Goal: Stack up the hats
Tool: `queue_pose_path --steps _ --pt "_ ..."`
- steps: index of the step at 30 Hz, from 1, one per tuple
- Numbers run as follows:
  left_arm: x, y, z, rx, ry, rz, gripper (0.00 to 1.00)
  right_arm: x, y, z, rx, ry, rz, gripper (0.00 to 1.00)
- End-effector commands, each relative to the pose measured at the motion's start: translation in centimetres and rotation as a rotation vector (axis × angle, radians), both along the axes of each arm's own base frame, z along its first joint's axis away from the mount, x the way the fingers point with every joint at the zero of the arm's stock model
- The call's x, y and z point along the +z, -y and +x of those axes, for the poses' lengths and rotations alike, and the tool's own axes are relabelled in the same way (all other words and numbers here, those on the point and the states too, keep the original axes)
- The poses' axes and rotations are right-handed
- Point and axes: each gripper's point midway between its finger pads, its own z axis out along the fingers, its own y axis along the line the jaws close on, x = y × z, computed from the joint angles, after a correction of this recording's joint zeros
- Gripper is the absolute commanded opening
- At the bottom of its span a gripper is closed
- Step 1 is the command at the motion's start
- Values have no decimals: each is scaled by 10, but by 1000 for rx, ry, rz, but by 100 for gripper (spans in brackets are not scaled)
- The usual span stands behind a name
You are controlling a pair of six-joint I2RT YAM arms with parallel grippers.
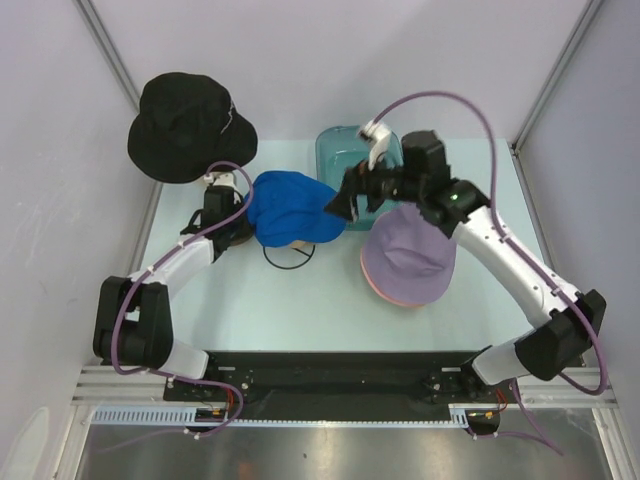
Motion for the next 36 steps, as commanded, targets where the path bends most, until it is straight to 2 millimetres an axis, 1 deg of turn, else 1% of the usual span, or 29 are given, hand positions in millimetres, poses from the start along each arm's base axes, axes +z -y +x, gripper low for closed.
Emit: queue_pose_path --steps 1,2,4,5,6,7,8,10,11,12,13,15,16,18,19,20,21,22,23,24,25,26,28,29,31,32,33,35,36 --pt "19 6 13 -46 56 4 0 6 22 82 -257 45 2 94" --pt "19 5 12 -49 55 8 0 0 13 100 -271 32 1 94" --pt "20 6 10 -58 55 12 0 -3 8 126 -347 14 12 93" --pt "19 5 8 -59 54 13 0 -31 1 145 -375 -31 -23 93" --pt "19 5 8 -58 54 14 0 -19 -1 159 -419 -19 -16 92" --pt "20 4 6 -56 54 14 0 -31 4 176 -510 -33 -47 92" --pt "19 4 4 -55 51 14 0 -56 -1 190 -536 -61 -92 91" --pt "20 5 1 -58 56 6 0 -62 0 207 -600 -56 -136 91" --pt "19 4 -1 -57 51 8 0 -72 1 212 -616 -67 -159 91" --pt "22 4 -1 -56 60 6 0 -87 -6 215 -615 -83 -189 91" --pt "21 4 -2 -56 58 7 0 -94 -5 218 -639 -83 -209 91" --pt "21 3 -4 -55 58 10 0 -112 -11 213 -629 -95 -266 92" --pt "21 3 -5 -54 55 9 0 -116 -14 210 -614 -93 -283 91" --pt "24 3 -3 -51 63 5 0 -126 -24 195 -548 -91 -335 92" --pt "25 3 -3 -47 65 1 0 -131 -33 181 -510 -91 -357 92" --pt "29 3 -1 -43 72 -1 0 -136 -35 173 -489 -97 -378 91" --pt "30 3 0 -40 72 -2 0 -137 -39 164 -456 -91 -391 92" --pt "33 4 2 -37 78 -7 0 -129 -45 149 -429 -81 -386 91" --pt "34 4 4 -36 82 -9 0 -140 -44 139 -413 -94 -405 91" --pt "34 5 5 -34 82 -11 0 -143 -44 130 -402 -96 -414 91" --pt "35 5 7 -31 81 -15 0 -131 -46 119 -388 -81 -398 91" --pt "35 5 8 -29 83 -16 0 -143 -43 110 -380 -100 -422 91" --pt "34 6 11 -31 79 -18 0 -145 -49 93 -337 -118 -413 92" --pt "34 7 12 -32 79 -21 0 -148 -47 84 -326 -132 -419 92" --pt "35 9 15 -34 82 -29 0 -148 -50 72 -305 -138 -418 91" --pt "35 9 16 -35 85 -32 0 -142 -55 63 -291 -127 -408 91" --pt "36 10 17 -35 86 -34 0 -145 -56 57 -287 -130 -417 91" --pt "39 11 21 -34 91 -42 0 -140 -60 46 -276 -132 -409 91" --pt "40 12 22 -36 94 -45 0 -142 -58 44 -283 -139 -415 91"
